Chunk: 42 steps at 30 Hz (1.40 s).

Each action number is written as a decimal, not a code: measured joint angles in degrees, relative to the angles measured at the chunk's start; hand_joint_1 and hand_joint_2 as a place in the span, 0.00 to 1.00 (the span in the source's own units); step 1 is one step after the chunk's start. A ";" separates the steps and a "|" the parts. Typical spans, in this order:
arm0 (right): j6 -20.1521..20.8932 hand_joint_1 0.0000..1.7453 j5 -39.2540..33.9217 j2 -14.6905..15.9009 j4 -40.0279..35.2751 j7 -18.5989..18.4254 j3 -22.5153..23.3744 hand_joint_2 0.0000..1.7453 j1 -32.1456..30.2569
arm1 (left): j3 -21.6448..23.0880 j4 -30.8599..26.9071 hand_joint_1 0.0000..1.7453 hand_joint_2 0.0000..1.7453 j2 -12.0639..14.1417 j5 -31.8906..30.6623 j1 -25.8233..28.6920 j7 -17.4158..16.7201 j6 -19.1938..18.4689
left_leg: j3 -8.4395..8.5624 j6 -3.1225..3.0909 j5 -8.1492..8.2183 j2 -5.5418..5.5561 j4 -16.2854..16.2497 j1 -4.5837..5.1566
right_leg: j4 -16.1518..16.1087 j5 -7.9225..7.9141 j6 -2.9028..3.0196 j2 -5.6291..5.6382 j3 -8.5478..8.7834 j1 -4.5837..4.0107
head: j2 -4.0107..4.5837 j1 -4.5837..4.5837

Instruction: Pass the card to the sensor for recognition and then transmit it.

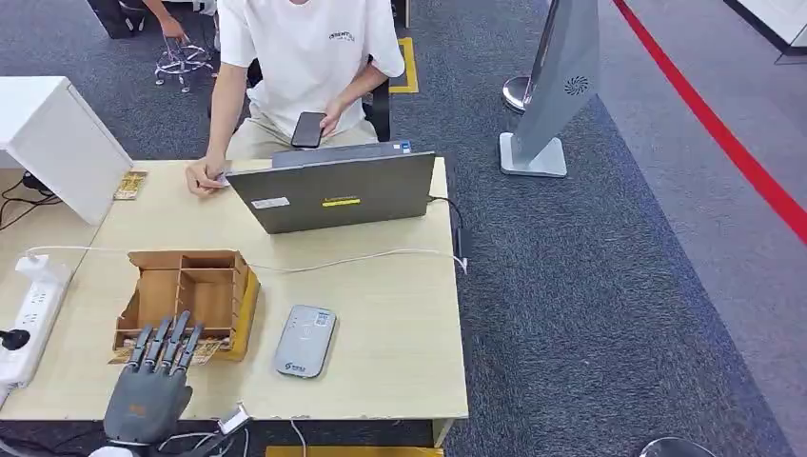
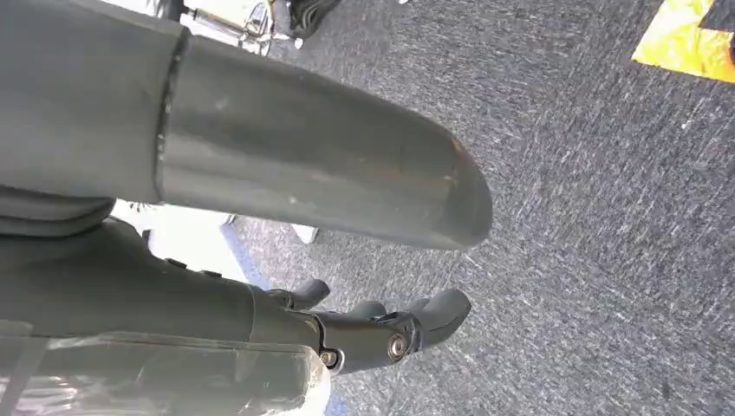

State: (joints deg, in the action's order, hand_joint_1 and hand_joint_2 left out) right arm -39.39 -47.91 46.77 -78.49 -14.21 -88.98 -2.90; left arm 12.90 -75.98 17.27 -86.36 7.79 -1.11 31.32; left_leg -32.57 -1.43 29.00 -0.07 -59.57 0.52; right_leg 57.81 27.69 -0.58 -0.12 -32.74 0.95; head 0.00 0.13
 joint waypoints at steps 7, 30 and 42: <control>0.00 0.00 0.00 0.00 0.26 0.00 -0.31 0.00 0.19 | -0.40 0.59 0.00 1.00 -0.13 -0.42 -0.32 0.17 0.42 | 0.01 0.00 0.00 0.00 0.00 0.00 | 0.00 0.00 0.00 0.00 0.00 0.00 | 0.00 0.00; 0.00 0.00 -1.14 0.00 0.26 1.01 -0.61 0.00 0.24 | -0.42 0.61 0.00 1.00 -1.18 -1.62 -1.99 1.03 0.04 | 0.02 0.00 0.00 -0.01 0.00 0.00 | 0.00 0.00 0.00 0.01 0.00 0.00 | 0.00 0.00; 0.00 0.00 -1.81 0.00 0.26 1.27 -0.66 0.00 0.23 | -0.42 0.53 1.00 1.00 -1.01 1.29 -1.85 1.92 -1.40 | 0.01 0.00 0.00 0.00 0.00 0.00 | 0.00 0.00 0.00 0.01 0.00 -0.01 | 0.00 0.00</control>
State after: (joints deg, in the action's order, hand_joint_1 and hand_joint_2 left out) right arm -39.39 -49.72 46.77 -78.23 -12.94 -89.64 -2.67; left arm 12.48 -75.45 16.26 -85.07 5.94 0.81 29.92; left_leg -32.56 -1.43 29.00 -0.07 -59.57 0.52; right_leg 57.81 27.69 -0.58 -0.11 -32.74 0.94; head 0.00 0.13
